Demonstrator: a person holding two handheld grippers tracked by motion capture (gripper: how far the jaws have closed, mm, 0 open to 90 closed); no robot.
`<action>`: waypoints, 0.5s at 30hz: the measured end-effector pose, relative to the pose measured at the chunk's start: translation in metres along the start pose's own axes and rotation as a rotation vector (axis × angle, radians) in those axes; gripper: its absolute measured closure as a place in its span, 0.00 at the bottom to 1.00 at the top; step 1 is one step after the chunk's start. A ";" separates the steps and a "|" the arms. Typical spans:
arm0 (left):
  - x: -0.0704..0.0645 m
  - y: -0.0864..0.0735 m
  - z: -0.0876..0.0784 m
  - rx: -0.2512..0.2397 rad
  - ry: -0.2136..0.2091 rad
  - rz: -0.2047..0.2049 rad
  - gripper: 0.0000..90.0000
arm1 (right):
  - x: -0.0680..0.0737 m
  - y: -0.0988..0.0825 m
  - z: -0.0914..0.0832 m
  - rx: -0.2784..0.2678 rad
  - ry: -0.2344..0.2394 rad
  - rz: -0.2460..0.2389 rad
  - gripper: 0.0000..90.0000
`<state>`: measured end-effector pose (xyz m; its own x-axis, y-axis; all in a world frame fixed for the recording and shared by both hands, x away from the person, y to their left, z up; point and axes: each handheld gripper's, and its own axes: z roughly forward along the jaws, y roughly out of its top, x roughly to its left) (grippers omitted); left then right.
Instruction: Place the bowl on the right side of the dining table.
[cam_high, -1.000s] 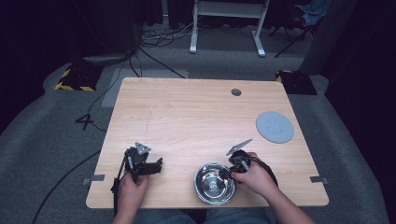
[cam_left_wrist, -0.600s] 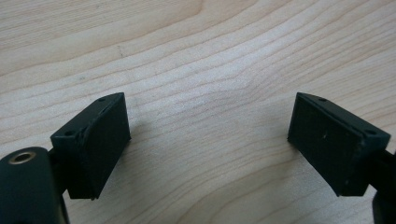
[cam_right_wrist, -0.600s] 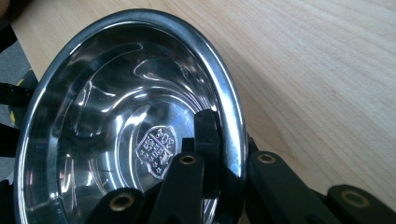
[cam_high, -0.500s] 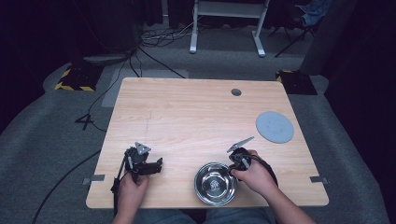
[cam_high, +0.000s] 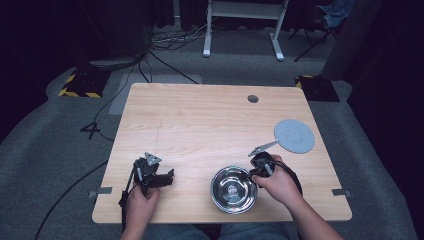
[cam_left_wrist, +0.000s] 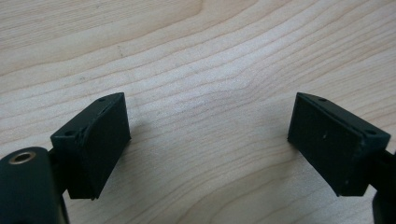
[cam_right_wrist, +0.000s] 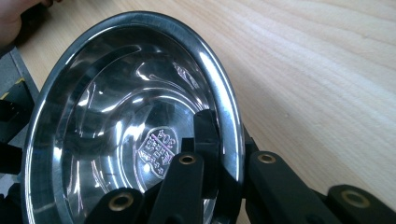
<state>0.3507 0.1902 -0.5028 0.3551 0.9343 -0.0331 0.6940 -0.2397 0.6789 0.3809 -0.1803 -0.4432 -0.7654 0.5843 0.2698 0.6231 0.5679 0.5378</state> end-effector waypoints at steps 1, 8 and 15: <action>0.000 0.000 0.000 0.000 0.000 0.000 0.14 | 0.000 0.000 -0.001 -0.003 0.001 0.009 0.97; 0.000 0.000 0.000 0.000 0.000 0.000 0.14 | -0.008 0.001 -0.010 -0.023 -0.018 0.037 0.96; 0.000 0.001 0.001 0.001 -0.009 -0.002 0.14 | -0.020 -0.001 -0.019 -0.044 -0.043 0.079 0.96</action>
<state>0.3521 0.1899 -0.5029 0.3592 0.9323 -0.0415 0.6953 -0.2377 0.6782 0.3925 -0.2030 -0.4338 -0.7058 0.6513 0.2786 0.6728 0.4933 0.5513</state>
